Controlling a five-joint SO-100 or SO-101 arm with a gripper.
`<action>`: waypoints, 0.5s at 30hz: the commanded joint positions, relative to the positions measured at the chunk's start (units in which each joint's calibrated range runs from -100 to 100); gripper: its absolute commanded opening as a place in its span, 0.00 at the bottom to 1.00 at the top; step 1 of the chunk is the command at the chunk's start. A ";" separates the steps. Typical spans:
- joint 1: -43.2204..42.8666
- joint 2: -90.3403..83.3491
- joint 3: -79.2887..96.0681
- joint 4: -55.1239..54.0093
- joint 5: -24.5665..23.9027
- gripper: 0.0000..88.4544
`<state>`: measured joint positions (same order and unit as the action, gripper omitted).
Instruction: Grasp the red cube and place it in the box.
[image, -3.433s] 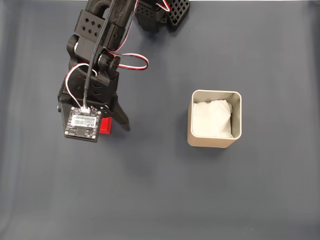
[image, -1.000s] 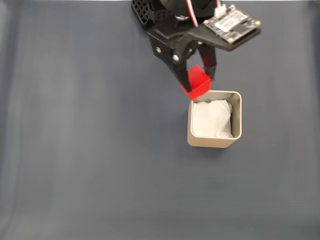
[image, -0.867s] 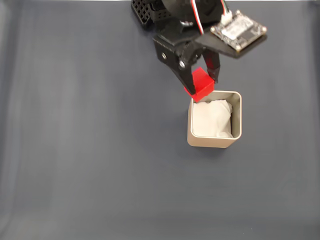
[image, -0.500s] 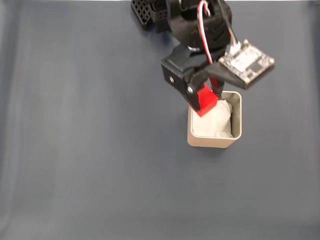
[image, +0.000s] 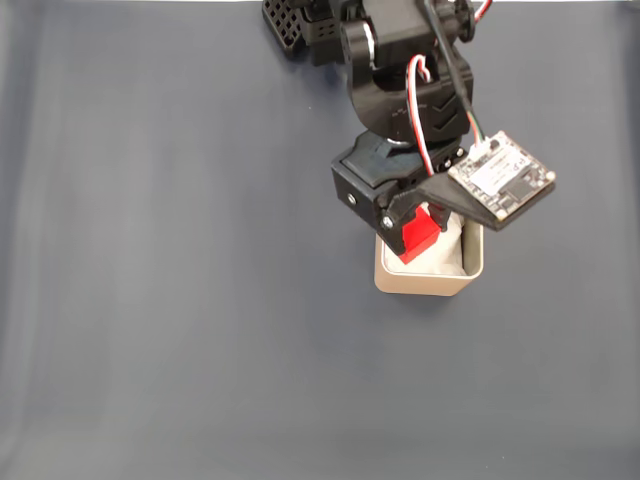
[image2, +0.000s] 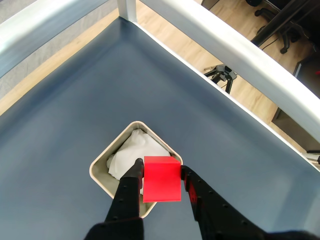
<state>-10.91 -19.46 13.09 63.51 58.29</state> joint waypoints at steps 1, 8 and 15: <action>-1.16 -0.24 -3.10 -0.76 -0.49 0.00; -3.43 -1.81 -2.55 -0.35 -1.47 0.01; -3.93 -2.33 -2.27 0.30 -1.66 0.01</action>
<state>-14.56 -19.46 13.09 63.51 56.92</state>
